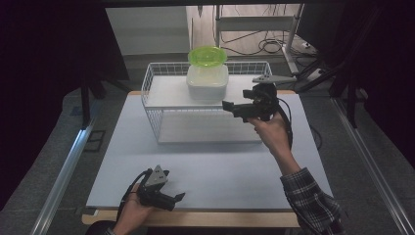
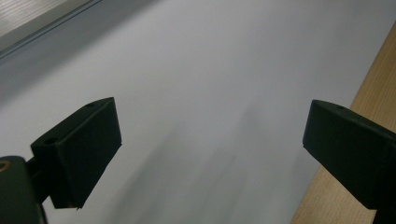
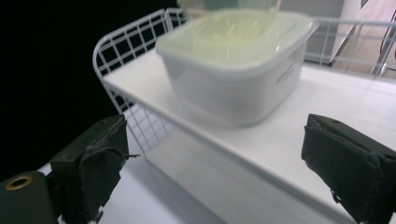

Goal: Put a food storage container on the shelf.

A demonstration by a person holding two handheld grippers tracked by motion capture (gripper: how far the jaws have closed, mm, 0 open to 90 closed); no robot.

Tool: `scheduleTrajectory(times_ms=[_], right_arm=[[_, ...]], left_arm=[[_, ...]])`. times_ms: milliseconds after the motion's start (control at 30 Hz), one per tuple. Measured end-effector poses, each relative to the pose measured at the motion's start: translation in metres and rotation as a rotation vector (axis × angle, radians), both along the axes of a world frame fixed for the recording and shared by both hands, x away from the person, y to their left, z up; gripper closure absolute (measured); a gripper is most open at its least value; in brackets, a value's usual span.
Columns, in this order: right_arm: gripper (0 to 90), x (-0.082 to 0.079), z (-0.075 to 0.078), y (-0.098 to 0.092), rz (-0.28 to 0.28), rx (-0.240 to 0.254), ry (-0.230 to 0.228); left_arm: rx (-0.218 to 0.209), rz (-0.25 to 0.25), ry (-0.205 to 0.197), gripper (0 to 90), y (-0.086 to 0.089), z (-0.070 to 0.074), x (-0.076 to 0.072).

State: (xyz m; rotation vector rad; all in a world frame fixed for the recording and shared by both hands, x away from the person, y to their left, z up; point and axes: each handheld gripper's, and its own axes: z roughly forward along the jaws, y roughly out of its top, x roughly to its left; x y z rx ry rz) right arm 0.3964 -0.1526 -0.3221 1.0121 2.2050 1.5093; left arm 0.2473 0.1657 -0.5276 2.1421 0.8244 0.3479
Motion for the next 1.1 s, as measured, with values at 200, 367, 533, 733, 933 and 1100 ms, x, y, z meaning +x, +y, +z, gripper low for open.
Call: scheduleTrajectory(times_ms=[200, 367, 533, 733, 933, 1100], right_arm=[[5.9, -0.019, -0.019, -0.003, 0.034, -0.038, -0.002], [5.2, -0.03, -0.035, -0.009, 0.054, -0.052, 0.01], [2.8, -0.041, -0.056, -0.017, 0.07, -0.076, 0.04], [2.2, -0.052, -0.082, -0.029, 0.063, -0.09, 0.069], [2.3, -0.061, -0.108, -0.042, 0.048, -0.104, 0.092], [2.5, -0.068, -0.124, -0.048, 0.047, -0.126, 0.102]], left_arm=[[0.004, -0.001, 0.001, 4.0, 0.0, 0.0, 0.0], [0.001, 0.001, 0.001, 4.0, 0.0, 0.0, 0.0], [0.003, 0.0, 0.001, 4.0, 0.0, 0.0, 0.0], [0.006, -0.002, 0.001, 4.0, -0.001, -0.001, 0.0], [0.009, -0.003, 0.001, 4.0, -0.001, -0.001, 0.0], [0.008, -0.004, 0.003, 3.9, -0.001, -0.001, 0.0]])
